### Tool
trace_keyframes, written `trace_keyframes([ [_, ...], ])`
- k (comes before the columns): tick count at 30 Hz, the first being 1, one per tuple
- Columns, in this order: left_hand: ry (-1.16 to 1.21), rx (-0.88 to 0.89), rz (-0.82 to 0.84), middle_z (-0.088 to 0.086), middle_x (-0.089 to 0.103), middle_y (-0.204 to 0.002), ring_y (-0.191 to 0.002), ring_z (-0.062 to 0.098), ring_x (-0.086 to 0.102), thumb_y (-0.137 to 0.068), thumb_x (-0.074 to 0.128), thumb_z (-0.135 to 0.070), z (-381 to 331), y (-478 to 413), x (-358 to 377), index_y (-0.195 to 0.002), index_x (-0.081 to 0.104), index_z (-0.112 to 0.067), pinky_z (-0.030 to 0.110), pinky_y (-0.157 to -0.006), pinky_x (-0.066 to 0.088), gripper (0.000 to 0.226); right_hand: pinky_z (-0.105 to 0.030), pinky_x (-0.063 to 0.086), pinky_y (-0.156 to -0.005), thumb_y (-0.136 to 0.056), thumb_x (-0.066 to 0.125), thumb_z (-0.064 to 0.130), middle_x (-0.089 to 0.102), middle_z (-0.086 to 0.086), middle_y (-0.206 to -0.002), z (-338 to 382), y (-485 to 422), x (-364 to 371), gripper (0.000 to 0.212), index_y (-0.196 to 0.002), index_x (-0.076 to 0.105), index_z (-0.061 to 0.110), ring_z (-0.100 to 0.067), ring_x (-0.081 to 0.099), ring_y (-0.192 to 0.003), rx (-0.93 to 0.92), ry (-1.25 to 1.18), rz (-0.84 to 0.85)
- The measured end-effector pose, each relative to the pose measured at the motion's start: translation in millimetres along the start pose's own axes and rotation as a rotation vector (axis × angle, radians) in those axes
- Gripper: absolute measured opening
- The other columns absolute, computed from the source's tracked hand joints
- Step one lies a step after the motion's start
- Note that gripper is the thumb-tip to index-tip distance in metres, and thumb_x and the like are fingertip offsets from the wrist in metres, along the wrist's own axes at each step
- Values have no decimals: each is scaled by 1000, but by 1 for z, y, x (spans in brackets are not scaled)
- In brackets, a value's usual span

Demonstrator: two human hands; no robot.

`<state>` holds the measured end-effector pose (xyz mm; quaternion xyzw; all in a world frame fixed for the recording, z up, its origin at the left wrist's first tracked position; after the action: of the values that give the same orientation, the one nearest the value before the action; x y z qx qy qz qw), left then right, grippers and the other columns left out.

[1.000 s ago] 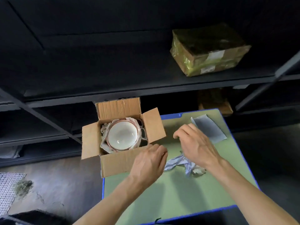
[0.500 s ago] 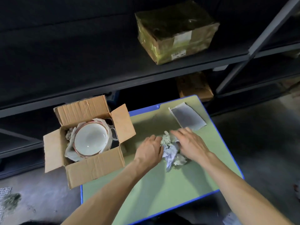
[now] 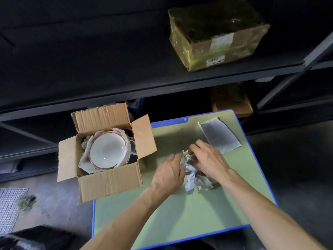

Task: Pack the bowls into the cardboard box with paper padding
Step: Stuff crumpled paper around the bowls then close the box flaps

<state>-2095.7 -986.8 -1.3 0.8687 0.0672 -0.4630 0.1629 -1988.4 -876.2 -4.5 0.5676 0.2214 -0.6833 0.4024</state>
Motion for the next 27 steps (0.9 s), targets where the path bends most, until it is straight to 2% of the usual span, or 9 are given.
trace_keyframes([
  [3,27,-34,-17,9,51,-130,-113,28,55,-102,44,-32,-6,-2,-7,-153,26,-16,32,-92,39,56,-34,41,-60,-85,63,13,49,3,-98,-3,6,-25,18,-100,57,21,-23,56,-88,9,-97,-39],
  [5,91,-28,-17,9,50,-130,-113,28,55,-101,46,-32,-13,-3,-12,-156,20,-17,33,-93,41,62,-36,48,-67,-89,64,17,47,8,-104,-3,12,-42,14,-99,56,23,-16,57,-90,19,-201,-43],
  [9,225,80,-78,5,55,-122,-102,27,58,-99,49,-33,-25,1,-19,-148,32,-20,39,-92,45,54,-27,48,-81,-92,64,20,47,19,-115,3,22,-66,12,-94,54,27,3,57,-93,1,-386,-4],
  [11,259,110,-129,1,56,-111,-92,25,57,-97,49,-31,-27,4,-24,-140,39,-19,42,-86,47,45,-31,49,-82,-93,62,24,54,17,-110,10,24,-74,14,-91,49,30,0,56,-90,-1,-392,14],
  [14,302,125,-199,-7,52,-90,-75,19,49,-95,48,-33,-29,12,-37,-126,45,-18,37,-70,45,34,-41,50,-75,-95,57,31,57,12,-88,23,25,-83,17,-90,41,32,-12,54,-80,20,-356,33],
  [17,322,118,-250,-9,45,-70,-60,16,41,-94,46,-33,-31,20,-52,-121,45,-18,34,-59,36,31,-40,50,-77,-95,56,37,59,15,-96,40,23,-91,18,-104,40,36,-13,57,-88,2,-362,26],
  [19,314,115,-280,-7,38,-60,-53,15,37,-96,49,-26,-30,26,-62,-124,45,-14,34,-57,33,31,-35,49,-85,-95,57,39,59,13,-109,51,21,-96,31,-122,42,41,-8,57,-100,-10,-368,13],
  [23,414,38,-297,-5,45,-55,-52,12,45,-96,53,-20,-18,42,-81,-121,46,-22,22,-49,31,25,-21,46,-86,-95,58,40,60,23,-114,72,14,-107,31,-126,53,44,4,55,-103,-93,-379,-46],
  [27,486,-43,-355,-5,54,-61,-56,15,50,-96,55,-26,5,60,-103,-113,48,-28,31,-53,37,19,-17,47,-81,-96,57,42,62,26,-115,106,3,-112,24,-120,58,42,4,60,-95,-169,-437,-55],
])
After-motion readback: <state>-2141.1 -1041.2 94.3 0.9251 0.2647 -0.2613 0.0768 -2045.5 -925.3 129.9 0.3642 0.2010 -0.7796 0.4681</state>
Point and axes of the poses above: each hand's wrist, its own y-axis away from the middle knuckle, its own x-axis out of the palm, z = x × y, the point moved 4 cm from there along -y, towards the middle knuckle
